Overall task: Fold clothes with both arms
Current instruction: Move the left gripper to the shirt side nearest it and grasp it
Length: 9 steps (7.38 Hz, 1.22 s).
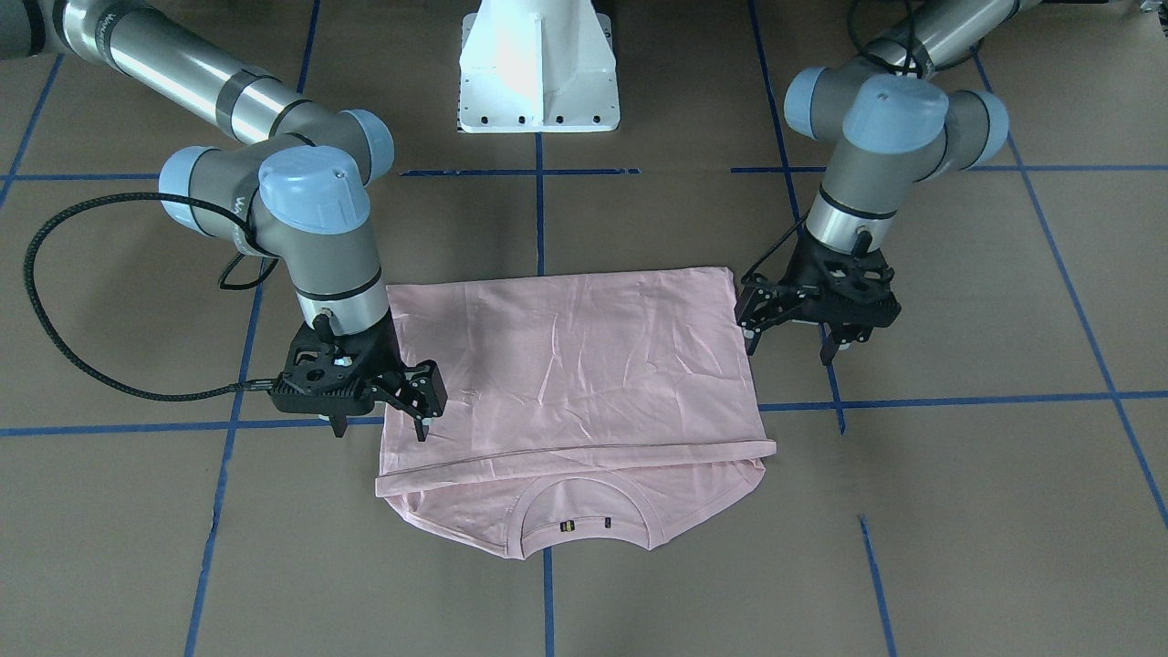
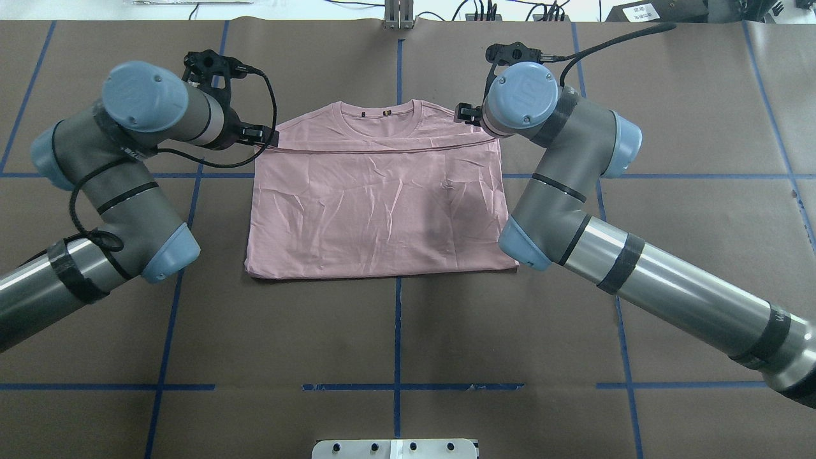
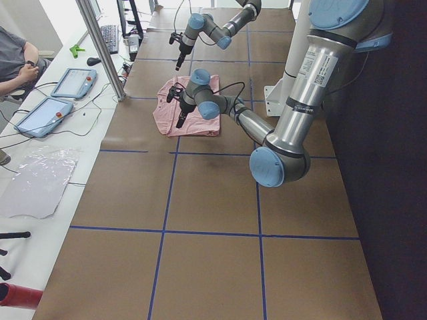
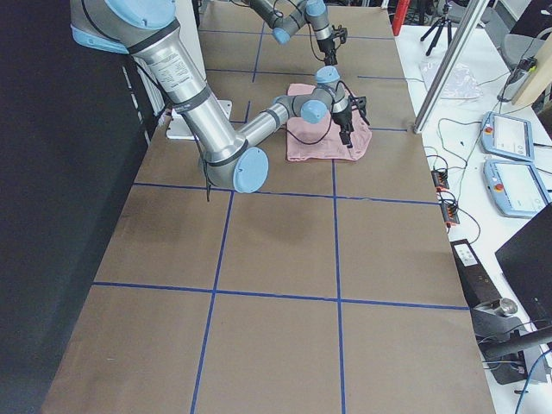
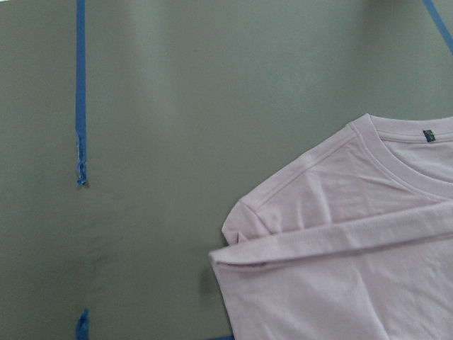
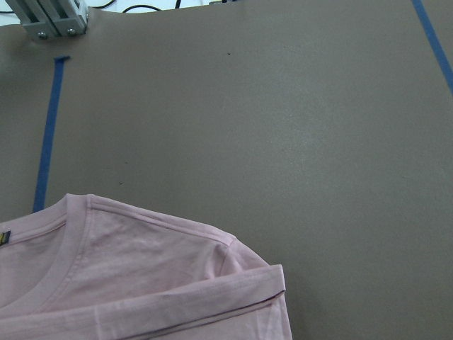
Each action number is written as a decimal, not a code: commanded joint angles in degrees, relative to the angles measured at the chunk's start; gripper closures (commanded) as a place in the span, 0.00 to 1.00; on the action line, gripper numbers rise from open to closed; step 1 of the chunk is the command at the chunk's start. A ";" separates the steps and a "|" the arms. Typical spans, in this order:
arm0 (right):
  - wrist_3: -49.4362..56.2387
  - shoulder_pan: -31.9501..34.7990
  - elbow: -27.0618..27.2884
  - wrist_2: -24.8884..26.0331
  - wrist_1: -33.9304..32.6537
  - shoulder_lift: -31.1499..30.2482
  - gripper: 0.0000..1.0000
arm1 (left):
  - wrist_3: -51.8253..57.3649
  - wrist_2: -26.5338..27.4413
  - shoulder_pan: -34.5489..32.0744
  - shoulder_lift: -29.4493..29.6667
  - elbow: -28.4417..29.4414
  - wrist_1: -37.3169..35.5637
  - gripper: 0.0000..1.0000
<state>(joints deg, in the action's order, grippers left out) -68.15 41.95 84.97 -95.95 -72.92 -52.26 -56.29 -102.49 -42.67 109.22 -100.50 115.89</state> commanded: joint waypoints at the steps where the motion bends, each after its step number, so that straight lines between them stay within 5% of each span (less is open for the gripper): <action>1: 0.12 0.15 2.22 -0.55 -0.20 -1.26 0.00 | -10.62 -0.09 5.29 -7.25 -4.27 5.98 0.25; 3: 0.12 0.06 2.22 -0.46 -0.11 -1.35 0.00 | -16.64 5.97 13.36 -6.92 -2.78 6.02 0.38; 6: 0.12 0.15 2.22 -0.46 -0.11 -1.44 0.00 | -16.92 5.98 14.19 -6.48 -2.16 5.93 0.38; 7: 0.12 0.15 2.13 -0.38 -0.20 -1.44 0.00 | -17.01 5.98 14.71 -6.48 -1.90 5.93 0.49; 8: 0.12 0.06 2.21 -0.20 -0.11 -1.70 0.00 | -16.92 5.98 14.89 -6.48 -1.46 5.84 0.90; 9: 0.03 0.06 2.30 -0.11 -0.03 -1.79 0.00 | -16.40 5.98 15.16 -6.48 -1.28 5.93 1.00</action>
<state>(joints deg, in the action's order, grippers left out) -68.05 42.05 87.18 -96.20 -73.04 -53.90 -73.10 -96.51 -27.84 102.74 -102.09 121.78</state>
